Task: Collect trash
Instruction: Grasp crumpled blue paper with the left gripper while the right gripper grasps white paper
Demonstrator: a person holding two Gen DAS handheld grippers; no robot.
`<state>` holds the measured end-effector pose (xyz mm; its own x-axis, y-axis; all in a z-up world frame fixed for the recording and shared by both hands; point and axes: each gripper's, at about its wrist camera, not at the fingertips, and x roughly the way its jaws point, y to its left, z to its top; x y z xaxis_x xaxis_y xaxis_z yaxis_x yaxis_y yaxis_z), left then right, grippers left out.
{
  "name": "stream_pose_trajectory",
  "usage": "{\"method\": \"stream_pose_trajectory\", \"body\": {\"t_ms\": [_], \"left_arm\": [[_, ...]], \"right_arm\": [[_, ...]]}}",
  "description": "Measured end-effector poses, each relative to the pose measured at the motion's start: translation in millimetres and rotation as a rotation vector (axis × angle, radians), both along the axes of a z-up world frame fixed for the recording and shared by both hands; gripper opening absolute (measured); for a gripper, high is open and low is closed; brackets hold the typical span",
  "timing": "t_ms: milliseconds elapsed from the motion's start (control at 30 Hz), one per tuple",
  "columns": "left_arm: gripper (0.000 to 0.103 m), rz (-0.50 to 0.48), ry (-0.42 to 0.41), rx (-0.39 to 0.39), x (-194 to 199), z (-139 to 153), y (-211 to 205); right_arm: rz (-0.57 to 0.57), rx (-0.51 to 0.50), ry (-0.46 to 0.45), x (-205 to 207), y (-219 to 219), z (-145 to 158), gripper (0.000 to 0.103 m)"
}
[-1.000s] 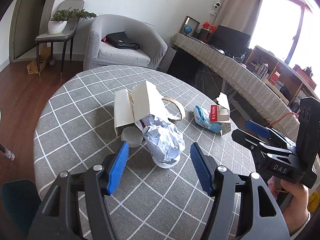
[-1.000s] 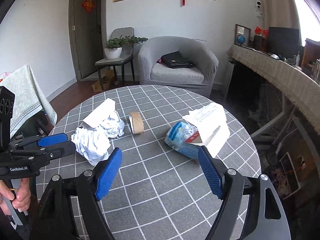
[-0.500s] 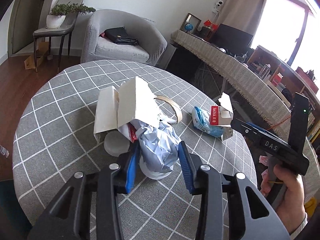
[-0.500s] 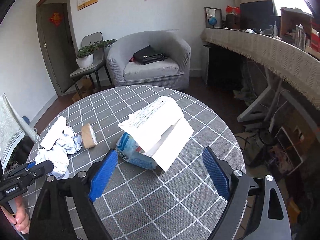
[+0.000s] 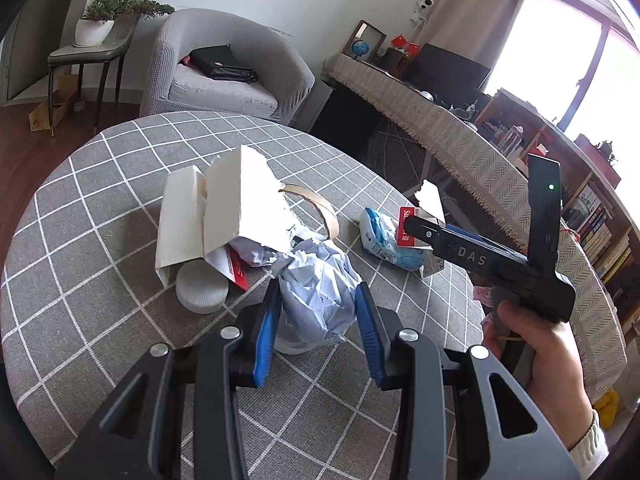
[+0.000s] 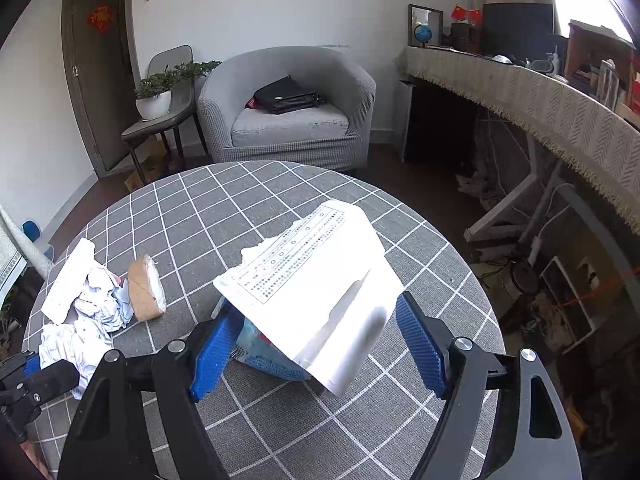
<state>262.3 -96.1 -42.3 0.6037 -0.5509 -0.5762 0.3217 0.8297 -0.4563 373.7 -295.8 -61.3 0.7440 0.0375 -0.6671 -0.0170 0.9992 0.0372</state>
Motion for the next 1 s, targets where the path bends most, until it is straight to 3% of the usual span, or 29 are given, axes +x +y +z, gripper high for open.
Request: {"method": "stream_pose_trajectory", "body": {"t_ms": [167,300,533,767,833,1000], "left_arm": [[0.04,-0.051,-0.004,-0.008,-1.8,2.1,-4.9],[0.04,-0.069,0.001,-0.006,-5.4,-0.2,-7.7],[0.04,-0.074,-0.002,-0.021,-13.1,4.4,-7.5],[0.04,-0.099,-0.013,0.01,-26.1,8.5,-9.8],[0.04,-0.104,-0.019,0.018,-32.1,9.3,-9.6],[0.04,-0.107,-0.022,0.022,-46.6,10.5,-7.5]], "right_arm": [[-0.044,-0.009,0.013,11.1,-7.3,-1.9,0.065],[-0.061,-0.01,0.012,11.8,-11.2,-2.3,0.047],[-0.076,0.022,0.005,6.4,-21.0,-0.8,0.037],[-0.09,0.14,-0.015,-8.4,-37.1,0.8,0.022],[-0.087,0.149,-0.023,-13.1,-36.7,3.0,0.016],[-0.085,0.143,-0.042,-26.5,-29.6,8.4,0.012]]}}
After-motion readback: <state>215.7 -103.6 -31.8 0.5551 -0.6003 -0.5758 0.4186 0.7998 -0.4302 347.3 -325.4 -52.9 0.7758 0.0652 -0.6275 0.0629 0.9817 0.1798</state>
